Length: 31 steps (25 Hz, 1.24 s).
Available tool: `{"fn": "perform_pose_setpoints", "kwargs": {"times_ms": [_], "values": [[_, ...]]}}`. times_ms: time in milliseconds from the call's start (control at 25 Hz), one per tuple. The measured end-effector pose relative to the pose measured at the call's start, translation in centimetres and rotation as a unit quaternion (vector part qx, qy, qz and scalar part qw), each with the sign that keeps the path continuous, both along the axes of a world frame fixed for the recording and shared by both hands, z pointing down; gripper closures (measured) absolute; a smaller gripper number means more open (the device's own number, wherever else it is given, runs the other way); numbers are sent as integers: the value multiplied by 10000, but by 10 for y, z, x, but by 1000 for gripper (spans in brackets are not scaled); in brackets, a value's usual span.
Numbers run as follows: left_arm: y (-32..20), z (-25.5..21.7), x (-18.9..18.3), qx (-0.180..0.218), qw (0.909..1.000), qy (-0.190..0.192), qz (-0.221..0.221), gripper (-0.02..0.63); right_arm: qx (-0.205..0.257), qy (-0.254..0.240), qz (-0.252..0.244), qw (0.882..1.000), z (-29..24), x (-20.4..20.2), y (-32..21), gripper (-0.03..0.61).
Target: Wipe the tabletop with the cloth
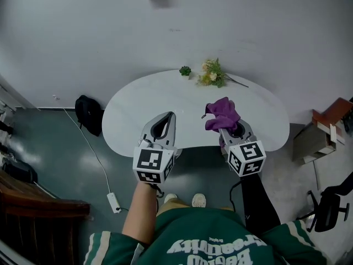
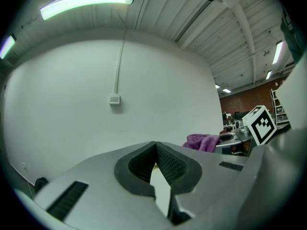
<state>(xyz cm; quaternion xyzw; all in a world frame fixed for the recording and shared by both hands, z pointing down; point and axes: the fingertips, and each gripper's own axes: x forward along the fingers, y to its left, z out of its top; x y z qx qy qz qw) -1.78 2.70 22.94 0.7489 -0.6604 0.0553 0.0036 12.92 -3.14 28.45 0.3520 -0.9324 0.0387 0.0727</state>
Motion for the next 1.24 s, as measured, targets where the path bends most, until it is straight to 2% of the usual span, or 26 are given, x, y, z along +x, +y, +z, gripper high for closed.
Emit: {"fn": "perform_pose_setpoints", "kwargs": {"times_ms": [200, 440, 600, 1240], "values": [[-4, 1, 13, 2, 10000, -16, 39, 614, 159, 44, 80, 9998, -4, 14, -2, 479], [-5, 2, 11, -40, 10000, 60, -49, 614, 564, 154, -92, 9982, -15, 12, 5, 485], [-8, 2, 5, 8, 9997, 217, -103, 614, 597, 209, -122, 9979, -16, 7, 3, 485], [-2, -5, 8, 103, 9998, 162, -105, 614, 624, 208, -127, 9978, -22, 5, 7, 485]]}}
